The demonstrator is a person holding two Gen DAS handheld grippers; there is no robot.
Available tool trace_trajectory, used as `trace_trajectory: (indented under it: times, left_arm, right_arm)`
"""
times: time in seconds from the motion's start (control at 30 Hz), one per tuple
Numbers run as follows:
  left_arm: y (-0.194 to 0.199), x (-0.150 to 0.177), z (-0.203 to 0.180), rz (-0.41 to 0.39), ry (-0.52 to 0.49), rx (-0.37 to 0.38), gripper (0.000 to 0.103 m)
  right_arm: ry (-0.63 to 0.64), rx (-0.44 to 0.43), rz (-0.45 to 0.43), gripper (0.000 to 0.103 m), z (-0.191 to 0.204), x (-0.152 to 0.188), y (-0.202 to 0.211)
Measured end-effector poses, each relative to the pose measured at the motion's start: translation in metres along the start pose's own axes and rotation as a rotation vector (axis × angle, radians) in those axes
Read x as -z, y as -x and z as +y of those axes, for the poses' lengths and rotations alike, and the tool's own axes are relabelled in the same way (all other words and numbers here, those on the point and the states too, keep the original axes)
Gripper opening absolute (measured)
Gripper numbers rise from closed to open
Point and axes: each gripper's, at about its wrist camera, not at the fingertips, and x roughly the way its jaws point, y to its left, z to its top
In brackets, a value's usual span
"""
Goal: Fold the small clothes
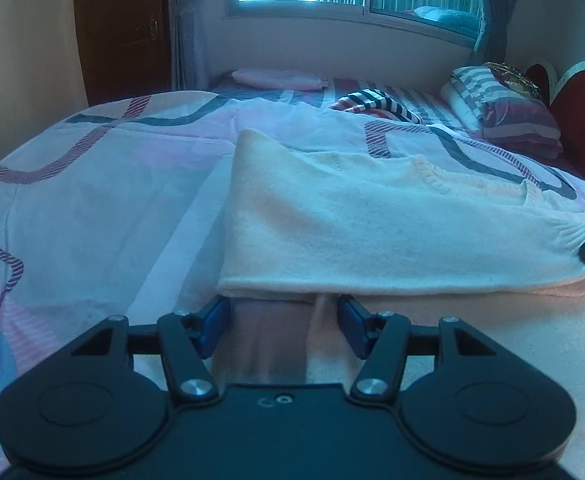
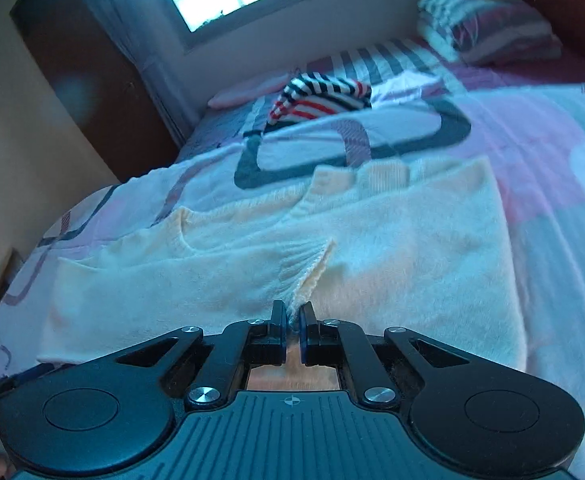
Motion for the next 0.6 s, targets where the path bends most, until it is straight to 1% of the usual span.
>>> trace_trajectory:
  times: [0.07, 0.1, 0.13, 0.17, 0.2, 0.27, 0.3, 0.37, 0.4, 0.5, 0.6]
  left_arm:
    - [-0.004, 0.001, 0.001, 0.000, -0.013, 0.010, 0.054]
    - [-0.003, 0.001, 0.002, 0.002, -0.016, 0.017, 0.052]
    - [-0.006, -0.001, 0.003, 0.006, -0.017, 0.028, 0.048]
    - [-0.006, -0.002, 0.004, 0.009, -0.016, 0.034, 0.045]
    - [-0.007, -0.003, 0.004, 0.010, -0.019, 0.040, 0.044]
    - [-0.007, -0.004, 0.003, 0.013, -0.031, 0.051, 0.038]
    - [-0.007, -0.004, 0.002, 0.014, -0.038, 0.053, 0.036]
    - [-0.006, -0.005, -0.001, 0.013, -0.054, 0.061, 0.025]
    - [-0.006, -0.005, -0.003, 0.012, -0.059, 0.065, 0.023]
    - [-0.008, -0.006, -0.004, 0.019, -0.064, 0.067, 0.022]
    - [-0.009, -0.007, 0.001, 0.028, -0.037, 0.085, 0.022]
  right_arm:
    - [-0.005, 0.036, -0.097, 0.005, -0.007, -0.004, 0.023]
    - [-0.014, 0.070, -0.149, 0.005, -0.013, -0.008, 0.035]
    - [-0.023, 0.100, -0.175, 0.005, -0.020, -0.008, 0.043]
    - [-0.032, 0.126, -0.174, 0.005, -0.029, -0.010, 0.045]
    - [-0.047, 0.130, -0.137, 0.005, -0.037, -0.010, 0.043]
    - [-0.071, 0.129, -0.102, 0.005, -0.047, -0.005, 0.037]
    - [-0.067, 0.129, -0.095, 0.005, -0.048, -0.004, 0.037]
    - [-0.060, 0.126, -0.096, 0.005, -0.048, -0.001, 0.039]
    - [-0.057, 0.127, -0.097, 0.005, -0.047, 0.000, 0.040]
    - [-0.059, 0.128, -0.096, 0.005, -0.048, 0.000, 0.044]
    - [-0.051, 0.134, -0.085, 0.005, -0.050, 0.002, 0.045]
